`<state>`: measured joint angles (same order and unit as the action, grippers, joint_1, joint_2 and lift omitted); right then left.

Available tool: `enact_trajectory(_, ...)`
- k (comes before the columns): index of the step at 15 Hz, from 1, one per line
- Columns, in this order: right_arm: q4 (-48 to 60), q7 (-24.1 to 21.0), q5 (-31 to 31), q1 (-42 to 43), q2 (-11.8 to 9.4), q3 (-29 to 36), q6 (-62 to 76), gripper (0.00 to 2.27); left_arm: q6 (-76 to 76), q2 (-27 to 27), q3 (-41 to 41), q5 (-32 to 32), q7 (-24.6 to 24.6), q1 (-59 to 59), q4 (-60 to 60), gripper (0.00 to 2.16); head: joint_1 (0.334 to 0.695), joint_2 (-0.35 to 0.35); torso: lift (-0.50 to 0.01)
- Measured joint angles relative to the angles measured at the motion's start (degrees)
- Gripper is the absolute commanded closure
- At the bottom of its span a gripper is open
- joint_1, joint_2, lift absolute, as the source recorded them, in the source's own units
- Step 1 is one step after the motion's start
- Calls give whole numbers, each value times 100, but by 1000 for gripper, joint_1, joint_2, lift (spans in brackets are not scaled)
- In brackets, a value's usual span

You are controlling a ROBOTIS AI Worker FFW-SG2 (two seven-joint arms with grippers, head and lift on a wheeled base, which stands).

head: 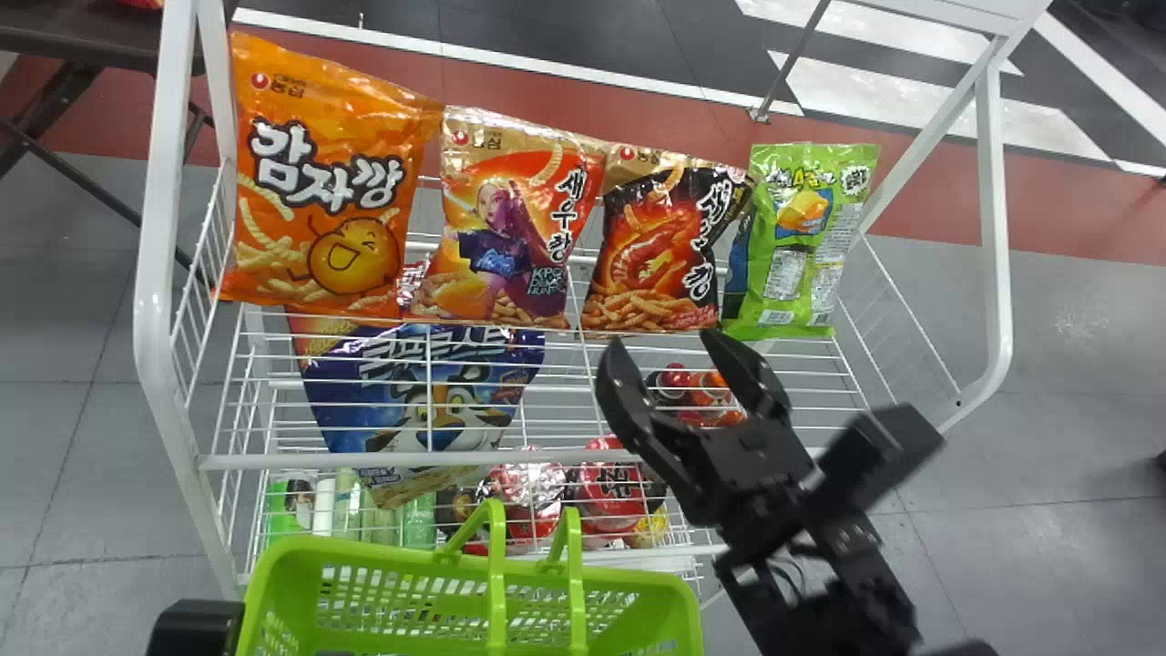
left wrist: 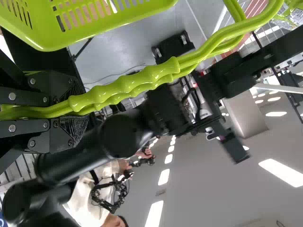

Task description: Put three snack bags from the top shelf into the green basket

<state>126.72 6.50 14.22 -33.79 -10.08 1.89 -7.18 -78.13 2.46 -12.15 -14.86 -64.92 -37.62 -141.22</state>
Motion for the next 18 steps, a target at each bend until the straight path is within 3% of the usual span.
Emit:
enact_trajectory(5, -848, -4, -352, 1275, 109, -567, -558, 124, -159, 0, -116, 134, 123, 1, -54, 1507, 695, -350, -45)
enact_trajectory(12, -1688, 130, -276, 2259, 141, -655, -823, 194, -217, -9, -154, 193, 146, 1, -53, 1507, 695, -350, -45)
enact_trajectory(14, -1873, 311, -262, 2483, 172, -675, -966, 745, -217, -9, -156, 194, 149, 1, -47, 1507, 695, -350, -45)
enact_trajectory(15, -1957, 471, -253, 2600, 189, -682, -1116, 1605, -217, -9, -156, 194, 152, 1, -46, 1507, 695, -350, -45)
enact_trajectory(16, -2000, 566, -248, 2676, 199, -689, -1265, 2182, -217, -9, -156, 194, 155, 3, -46, 1507, 695, -350, -45)
enact_trajectory(18, -1916, 682, -246, 2703, 201, -718, -1574, 2243, -240, -8, -157, 190, 156, 24, -40, 1507, 695, -350, -45)
